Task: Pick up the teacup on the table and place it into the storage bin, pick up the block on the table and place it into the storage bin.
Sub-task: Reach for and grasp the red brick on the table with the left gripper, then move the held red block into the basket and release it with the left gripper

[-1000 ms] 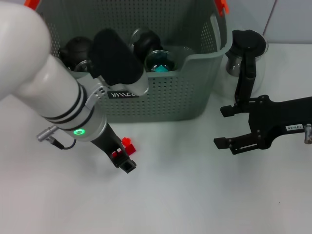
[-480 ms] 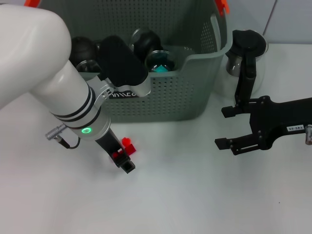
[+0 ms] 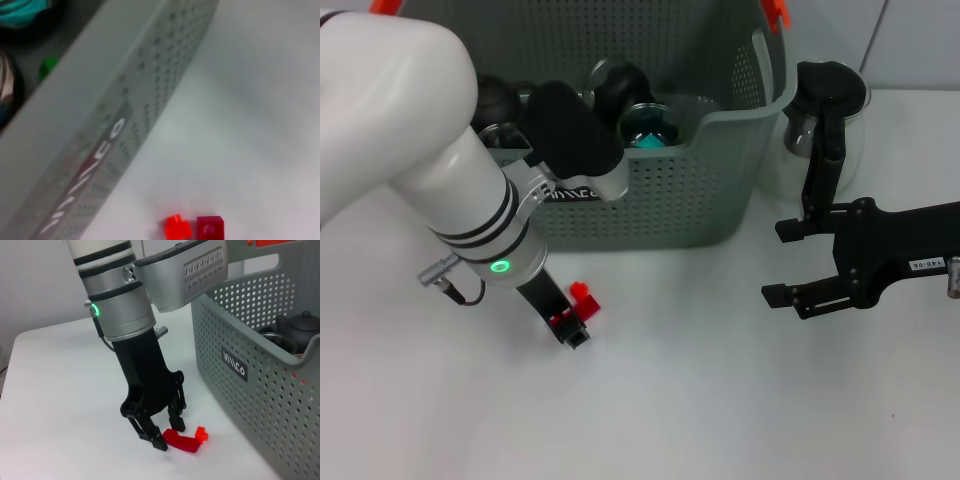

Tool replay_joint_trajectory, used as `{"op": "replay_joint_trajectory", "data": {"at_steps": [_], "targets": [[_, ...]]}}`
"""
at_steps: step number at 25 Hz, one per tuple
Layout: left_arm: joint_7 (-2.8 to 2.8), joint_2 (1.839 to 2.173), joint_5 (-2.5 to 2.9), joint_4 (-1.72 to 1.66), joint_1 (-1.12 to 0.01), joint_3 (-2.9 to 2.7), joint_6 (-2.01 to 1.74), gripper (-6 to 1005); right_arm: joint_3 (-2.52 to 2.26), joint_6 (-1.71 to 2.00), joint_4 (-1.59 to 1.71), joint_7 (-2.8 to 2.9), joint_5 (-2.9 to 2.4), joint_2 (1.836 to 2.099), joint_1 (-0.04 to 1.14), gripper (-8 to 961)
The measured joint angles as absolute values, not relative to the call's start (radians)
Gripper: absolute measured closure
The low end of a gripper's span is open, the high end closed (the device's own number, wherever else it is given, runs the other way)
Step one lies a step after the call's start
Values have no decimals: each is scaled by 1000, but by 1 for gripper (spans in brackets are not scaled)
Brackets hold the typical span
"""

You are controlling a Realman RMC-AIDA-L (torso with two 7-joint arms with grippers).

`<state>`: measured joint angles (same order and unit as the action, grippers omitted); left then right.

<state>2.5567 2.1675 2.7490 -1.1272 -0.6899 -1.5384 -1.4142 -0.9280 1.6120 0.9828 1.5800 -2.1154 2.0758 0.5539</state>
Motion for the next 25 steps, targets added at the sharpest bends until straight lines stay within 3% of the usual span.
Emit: {"op": "replay_joint_trajectory", "data": {"at_steps": [5,16,19,25], "targets": [[2536,2167,2749,-1096,-701,-1518,-1406,469,-928,1614,986,1584,-2115,2077,553,38],[2497,2166,2743,-1023,-732,-1448,-1395,643,-928,1614,986,1585,-2115,2077,556,39],[2487,2167,2741,-1014,-735,-1441,-1396,795,-928,1614,986,1586,-2115,2077,557,39],[2473,2170,2718,-1117,-705,-1438,-1489,814,-922,1619,986,1587,-2115,2077,557,39]]}}
